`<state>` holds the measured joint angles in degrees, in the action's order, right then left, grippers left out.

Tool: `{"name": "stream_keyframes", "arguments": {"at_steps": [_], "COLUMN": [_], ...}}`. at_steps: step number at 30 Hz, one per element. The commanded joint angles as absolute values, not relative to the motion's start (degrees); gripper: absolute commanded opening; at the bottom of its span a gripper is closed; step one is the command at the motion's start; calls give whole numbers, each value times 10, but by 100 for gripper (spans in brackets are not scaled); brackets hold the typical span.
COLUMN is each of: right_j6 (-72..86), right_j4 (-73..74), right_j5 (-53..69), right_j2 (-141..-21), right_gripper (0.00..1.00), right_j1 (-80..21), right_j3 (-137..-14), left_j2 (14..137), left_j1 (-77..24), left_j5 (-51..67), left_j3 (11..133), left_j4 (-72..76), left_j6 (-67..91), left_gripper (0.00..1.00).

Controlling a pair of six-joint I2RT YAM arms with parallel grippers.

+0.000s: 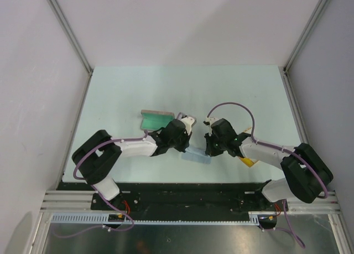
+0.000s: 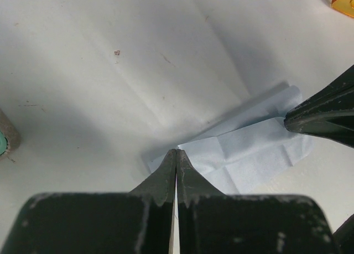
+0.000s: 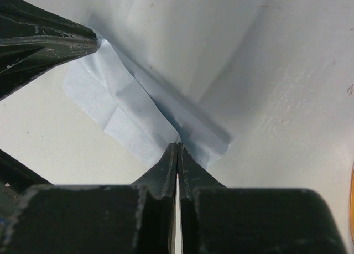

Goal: Organize the sunglasses
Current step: Fold the glasses cleaning cloth at the center of the board.

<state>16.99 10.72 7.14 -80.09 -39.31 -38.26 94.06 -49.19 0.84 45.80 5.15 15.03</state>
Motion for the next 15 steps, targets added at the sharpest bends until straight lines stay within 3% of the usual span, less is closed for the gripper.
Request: {"name": "stream_keyframes", "arguments": {"at_steps": [1, 15], "right_j6": [171, 169], "right_j4": [108, 104], "right_j5": [61, 62], "right_j2": [-801, -808], "right_gripper": [0, 0], "right_j1": [-399, -398], "right_j3": [-381, -381], "left_j2": [915, 909], "left_j1": [-498, -501], "left_j5": [20, 15], "left_j3": [448, 440], "left_j4": [69, 72], "left_j6": [157, 166], "left_gripper": [1, 0]}}
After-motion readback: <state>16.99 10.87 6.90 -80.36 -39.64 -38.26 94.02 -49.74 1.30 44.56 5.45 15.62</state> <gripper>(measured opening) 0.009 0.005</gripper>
